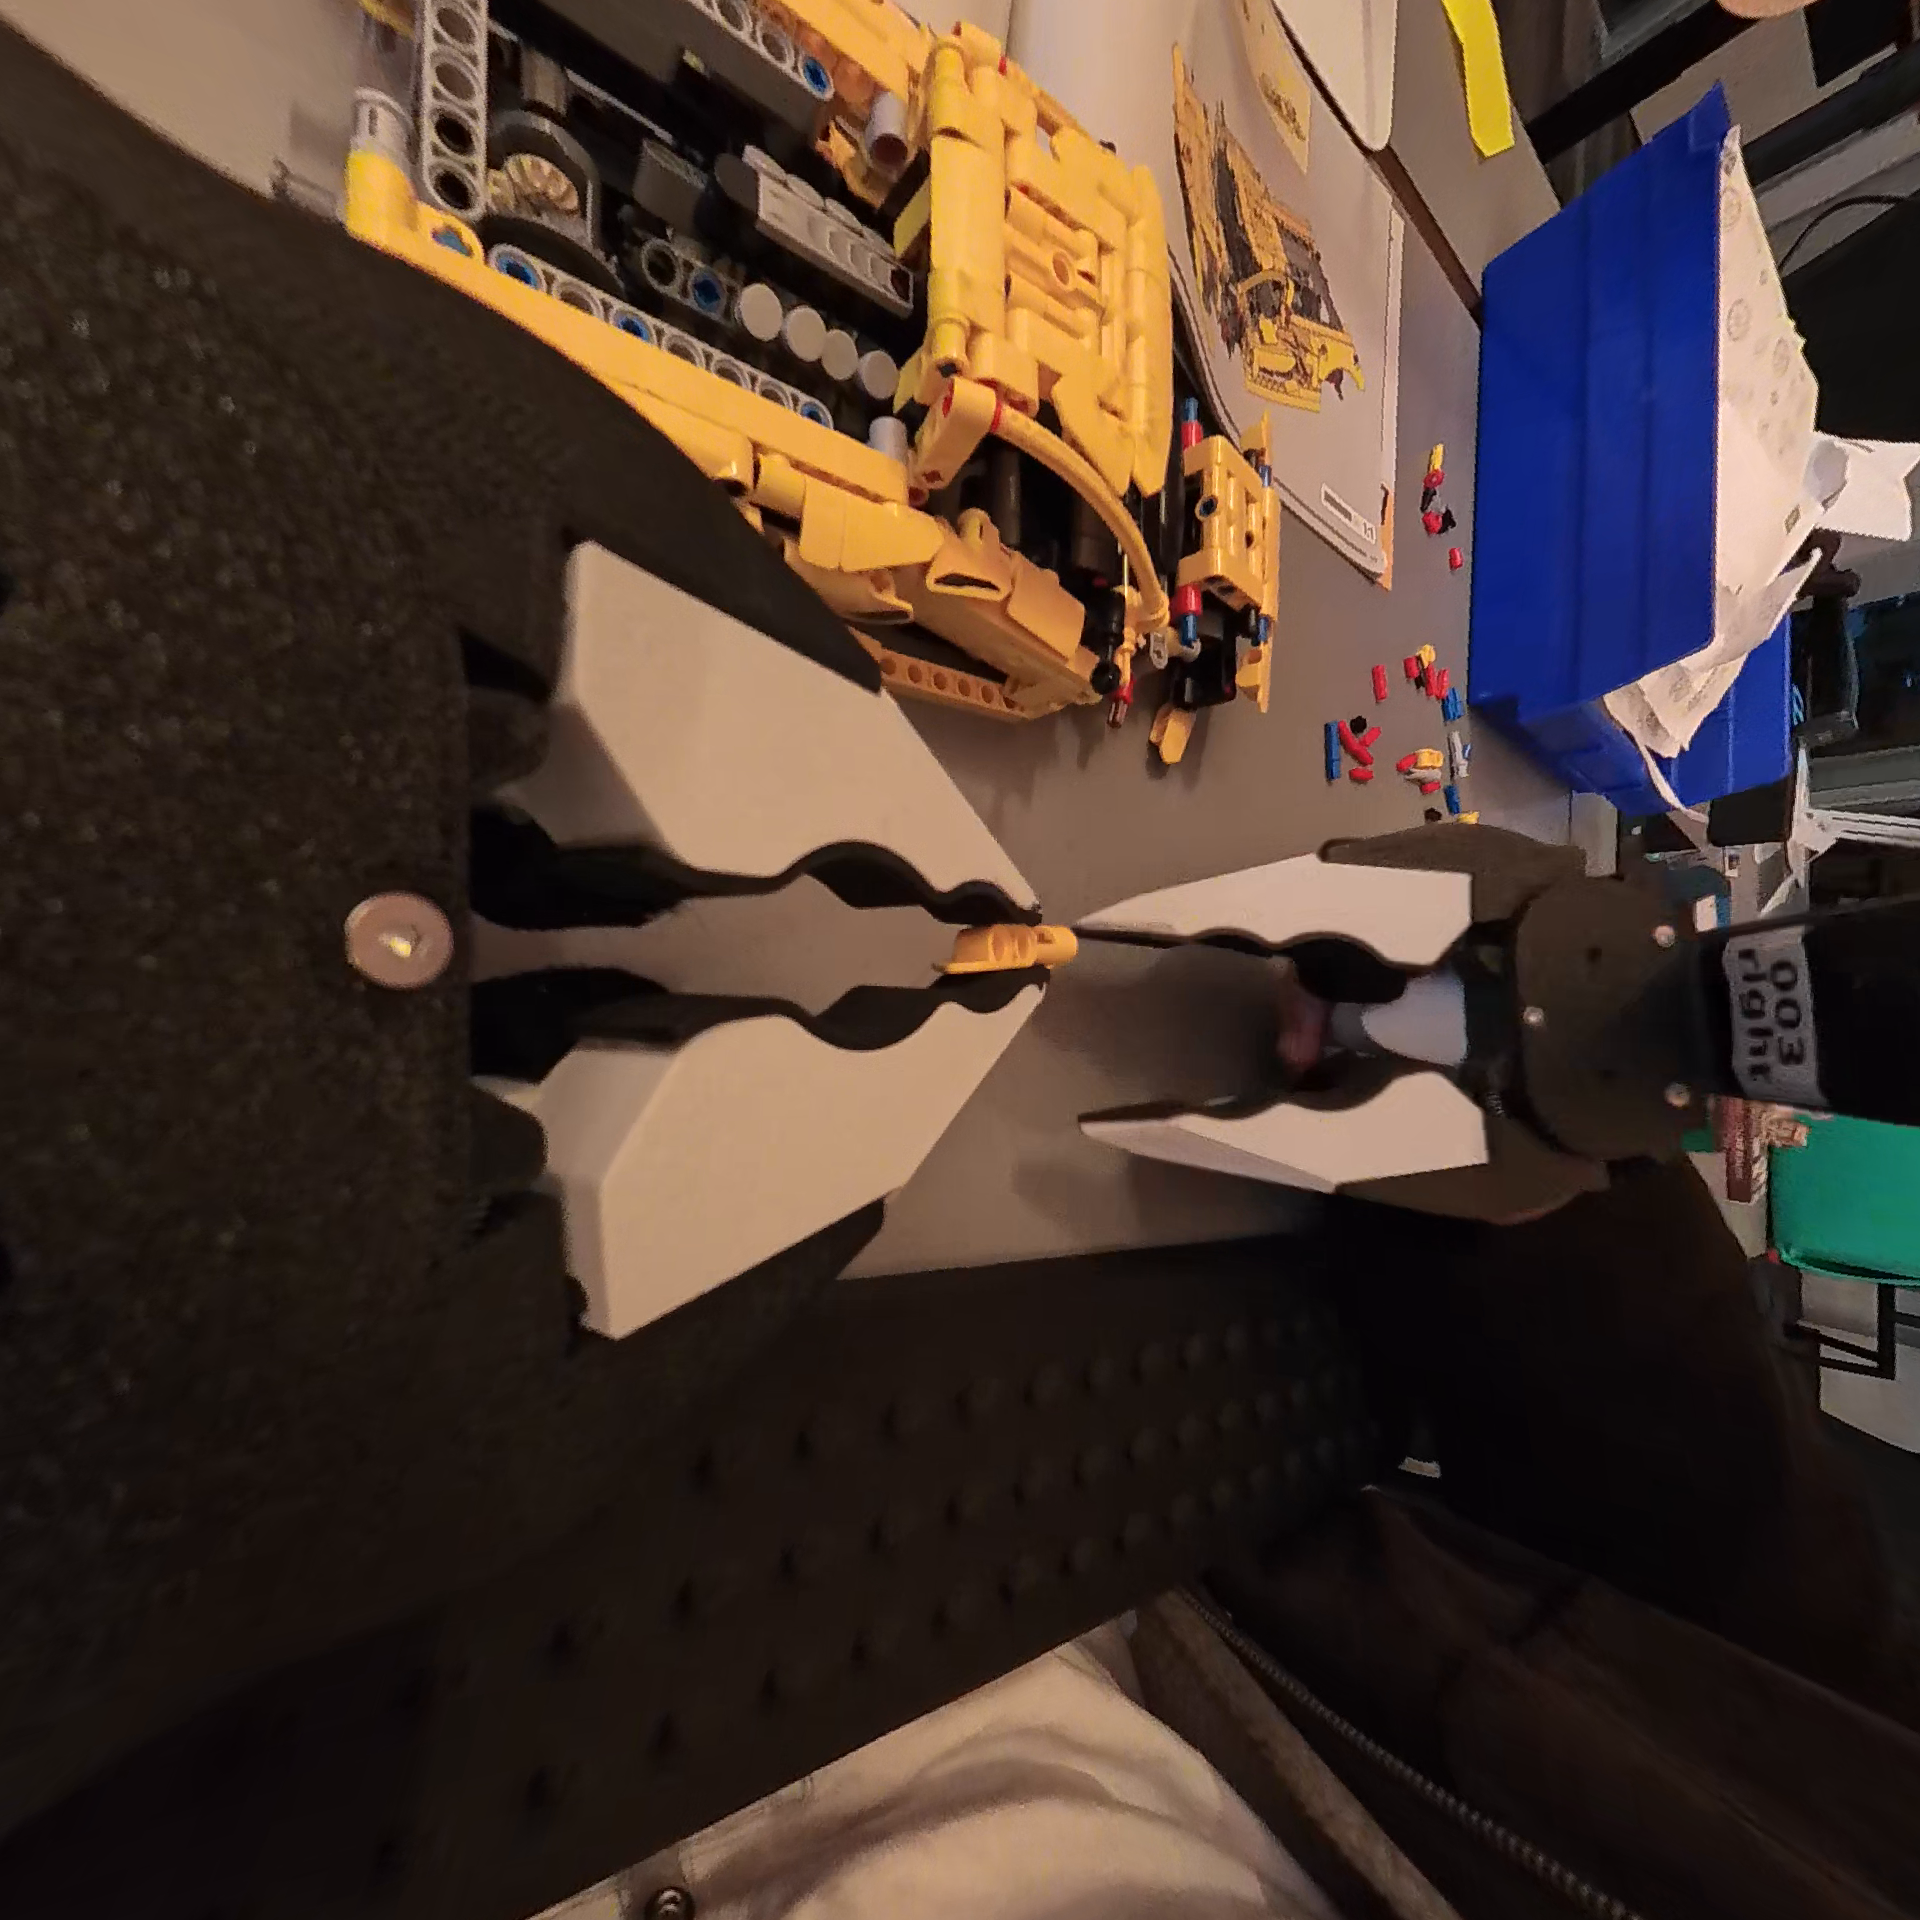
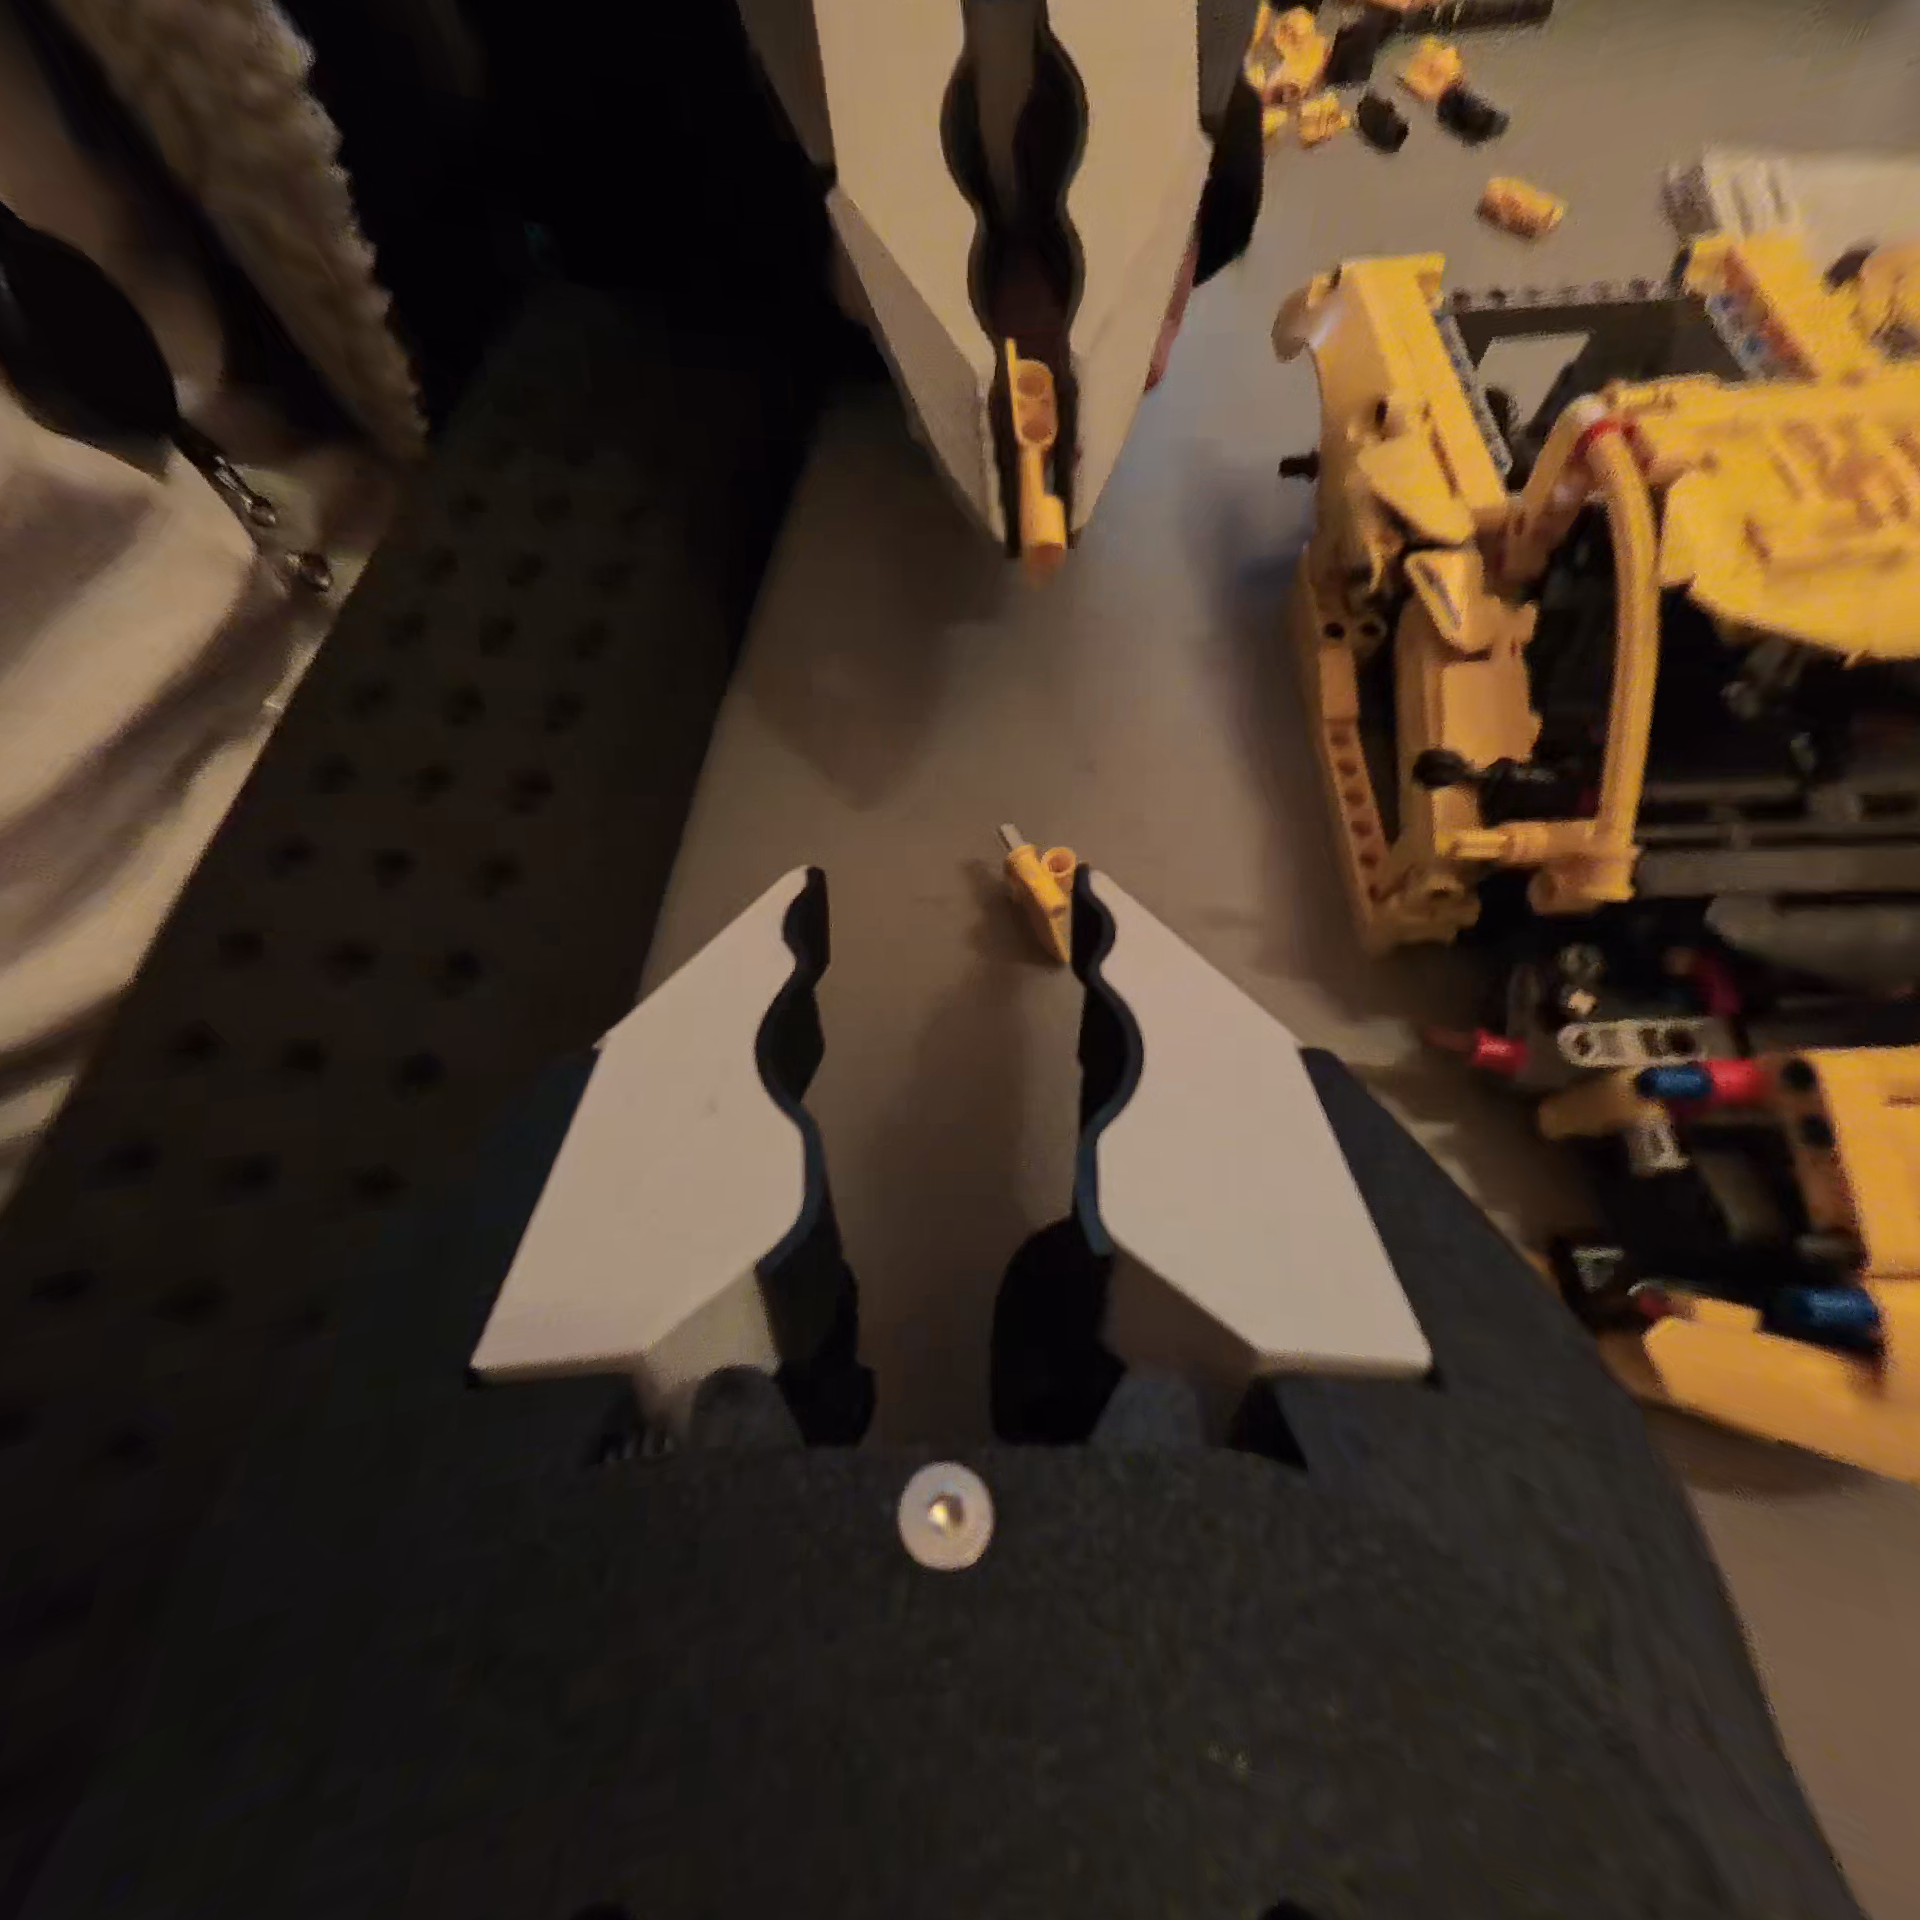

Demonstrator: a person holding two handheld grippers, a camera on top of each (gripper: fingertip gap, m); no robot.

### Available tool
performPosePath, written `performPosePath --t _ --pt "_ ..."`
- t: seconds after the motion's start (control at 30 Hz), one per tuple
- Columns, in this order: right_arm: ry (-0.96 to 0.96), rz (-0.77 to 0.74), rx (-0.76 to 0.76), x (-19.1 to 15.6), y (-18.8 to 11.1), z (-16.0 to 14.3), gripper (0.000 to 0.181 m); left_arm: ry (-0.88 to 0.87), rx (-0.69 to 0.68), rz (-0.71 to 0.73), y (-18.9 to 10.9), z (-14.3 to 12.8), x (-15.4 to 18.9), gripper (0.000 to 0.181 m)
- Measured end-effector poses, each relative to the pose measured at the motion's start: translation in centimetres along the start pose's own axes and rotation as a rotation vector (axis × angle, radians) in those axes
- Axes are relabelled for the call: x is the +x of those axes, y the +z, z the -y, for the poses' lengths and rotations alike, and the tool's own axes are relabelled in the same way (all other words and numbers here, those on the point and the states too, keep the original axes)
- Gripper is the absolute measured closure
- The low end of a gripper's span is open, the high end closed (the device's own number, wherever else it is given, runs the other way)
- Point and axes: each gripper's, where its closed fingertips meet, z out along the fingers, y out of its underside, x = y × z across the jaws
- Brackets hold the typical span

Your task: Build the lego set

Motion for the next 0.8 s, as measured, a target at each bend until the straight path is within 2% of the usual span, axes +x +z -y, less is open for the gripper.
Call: performPosePath --t 0.17,0.3,0.6,0.67,0.8 --pt "-0.039 0.044 -0.064 1.4 0.7 -1.1 0.149 -0.005 0.008 0.009 -0.2 0.1 -0.2 0.174" --pt "-0.118 0.096 -0.059 1.3 1.3 -0.6 0.162 -0.012 0.015 0.012 -0.3 0.2 -0.3 0.174" --pt "-0.185 0.082 -0.084 1.7 2.4 -0.3 0.175 -0.027 0.014 -0.004 -0.2 0.2 -0.1 0.174" --pt "-0.075 0.070 -0.074 2.1 2.4 0.6 0.175 -0.039 0.032 0.001 -0.4 0.5 -0.3 0.174" --pt "0.096 0.089 0.032 1.7 1.0 5.3 0.176 -0.052 0.117 -0.003 -1.1 1.9 -0.4 0.174"
